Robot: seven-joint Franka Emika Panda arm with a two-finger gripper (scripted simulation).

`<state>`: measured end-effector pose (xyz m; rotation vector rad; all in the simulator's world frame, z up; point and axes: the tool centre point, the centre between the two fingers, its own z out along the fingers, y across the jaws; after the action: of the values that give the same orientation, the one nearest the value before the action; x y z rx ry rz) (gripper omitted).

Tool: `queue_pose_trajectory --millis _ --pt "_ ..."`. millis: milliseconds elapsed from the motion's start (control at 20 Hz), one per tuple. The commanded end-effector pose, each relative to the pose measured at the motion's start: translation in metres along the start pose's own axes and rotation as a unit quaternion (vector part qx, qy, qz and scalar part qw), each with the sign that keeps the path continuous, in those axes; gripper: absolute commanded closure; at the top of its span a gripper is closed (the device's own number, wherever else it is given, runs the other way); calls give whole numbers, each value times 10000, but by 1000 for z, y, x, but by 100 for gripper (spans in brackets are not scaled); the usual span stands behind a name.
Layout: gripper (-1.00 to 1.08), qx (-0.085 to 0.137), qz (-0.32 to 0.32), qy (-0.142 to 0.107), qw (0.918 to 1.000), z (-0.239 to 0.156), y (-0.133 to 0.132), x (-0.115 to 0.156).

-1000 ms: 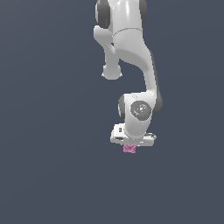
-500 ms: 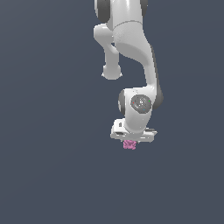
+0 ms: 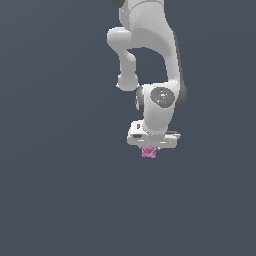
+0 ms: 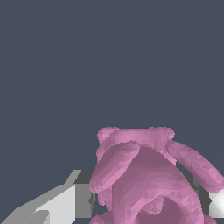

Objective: Pick up the object and move it to a goal position.

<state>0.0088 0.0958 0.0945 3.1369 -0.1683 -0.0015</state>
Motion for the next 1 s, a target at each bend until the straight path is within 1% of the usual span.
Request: queue_pose_trajectory --millis 0,650,950 --pt "108 1 -1 4 10000 -14 1 -15" --pt "108 -2 0 6 10000 -90 5 -95" --pt "108 -2 0 6 10000 -119 6 -124"
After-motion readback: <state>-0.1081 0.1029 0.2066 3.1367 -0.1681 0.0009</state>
